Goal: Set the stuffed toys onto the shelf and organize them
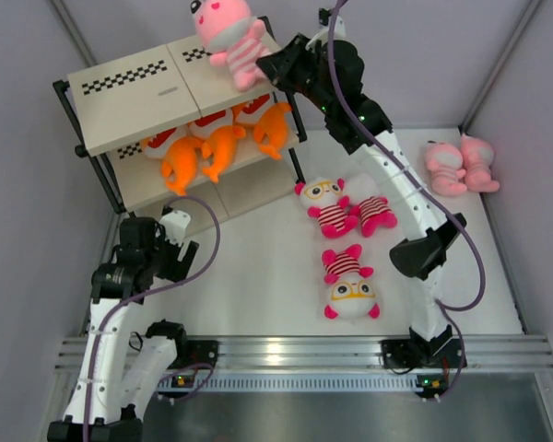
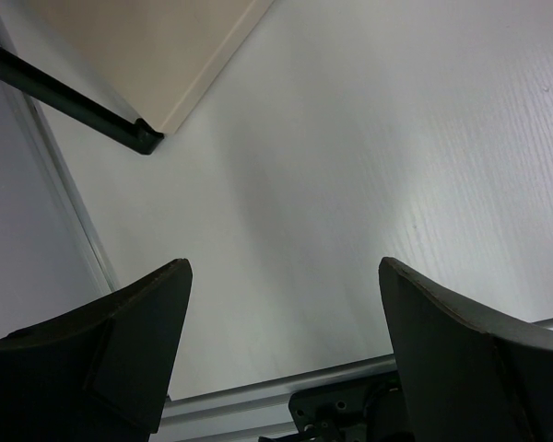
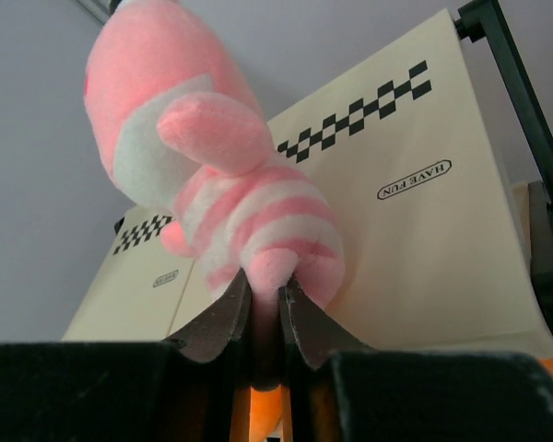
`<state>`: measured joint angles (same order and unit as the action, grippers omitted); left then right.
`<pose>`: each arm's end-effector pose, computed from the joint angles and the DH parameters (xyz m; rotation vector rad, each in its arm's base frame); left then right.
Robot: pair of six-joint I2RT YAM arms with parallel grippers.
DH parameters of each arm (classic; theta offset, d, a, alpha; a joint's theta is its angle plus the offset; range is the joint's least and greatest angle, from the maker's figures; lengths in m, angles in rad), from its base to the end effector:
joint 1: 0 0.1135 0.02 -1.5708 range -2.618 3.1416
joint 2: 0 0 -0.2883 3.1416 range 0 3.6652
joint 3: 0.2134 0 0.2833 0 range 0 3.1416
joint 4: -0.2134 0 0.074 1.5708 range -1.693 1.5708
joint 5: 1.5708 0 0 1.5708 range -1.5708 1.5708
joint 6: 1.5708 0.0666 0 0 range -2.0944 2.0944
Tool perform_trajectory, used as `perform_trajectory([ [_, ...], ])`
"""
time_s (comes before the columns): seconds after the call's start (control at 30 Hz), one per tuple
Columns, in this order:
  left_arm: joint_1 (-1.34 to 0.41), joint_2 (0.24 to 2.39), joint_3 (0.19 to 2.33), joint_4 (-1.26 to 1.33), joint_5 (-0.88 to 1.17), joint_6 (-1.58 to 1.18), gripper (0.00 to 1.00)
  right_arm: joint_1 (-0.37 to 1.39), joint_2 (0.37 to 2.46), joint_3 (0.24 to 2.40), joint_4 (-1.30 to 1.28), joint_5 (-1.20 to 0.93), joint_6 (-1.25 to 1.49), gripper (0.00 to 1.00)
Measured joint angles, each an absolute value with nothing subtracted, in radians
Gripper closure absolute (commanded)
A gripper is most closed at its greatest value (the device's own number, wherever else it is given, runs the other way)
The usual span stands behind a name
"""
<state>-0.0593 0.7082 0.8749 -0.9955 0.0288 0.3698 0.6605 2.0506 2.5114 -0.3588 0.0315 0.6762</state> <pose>0.1587 -0.0113 0.3025 0.5246 2.3441 0.1103 0.4074 0.3138 0.5604 0.0395 1.5601 1.0517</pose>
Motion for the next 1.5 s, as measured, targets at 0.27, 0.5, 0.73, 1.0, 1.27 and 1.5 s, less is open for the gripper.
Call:
perform_trajectory([
  [0.27, -0.066, 0.704, 0.872, -0.996, 0.028, 0.370, 0.11, 0.656, 2.041, 2.491, -0.346, 0.031, 0.684, 0.48],
  [0.5, -0.066, 0.704, 0.872, -0.996, 0.025, 0.370, 0.11, 0.635, 1.970, 2.387, -0.361, 0.027, 0.669, 0.37],
  [0.73, -0.066, 0.704, 0.872, -0.997, 0.020, 0.370, 0.11, 0.532, 1.700, 2.129, -0.392, 0.016, 0.621, 0.31],
  [1.0, -0.066, 0.703, 0.872, -0.997, 0.018, 0.370, 0.11, -0.052, 1.197, 1.472, -0.321, -0.067, 0.670, 0.30],
  [1.27, -0.066, 0.739, 0.872, -0.997, -0.015, 0.377, 0.11, -0.434, 1.417, 1.163, -0.278, -0.134, 0.735, 0.16],
  [1.5, -0.066, 0.808, 0.877, -0.997, -0.049, 0.402, 0.11, -0.507, 1.647, 1.175, -0.264, -0.137, 0.735, 0.18],
])
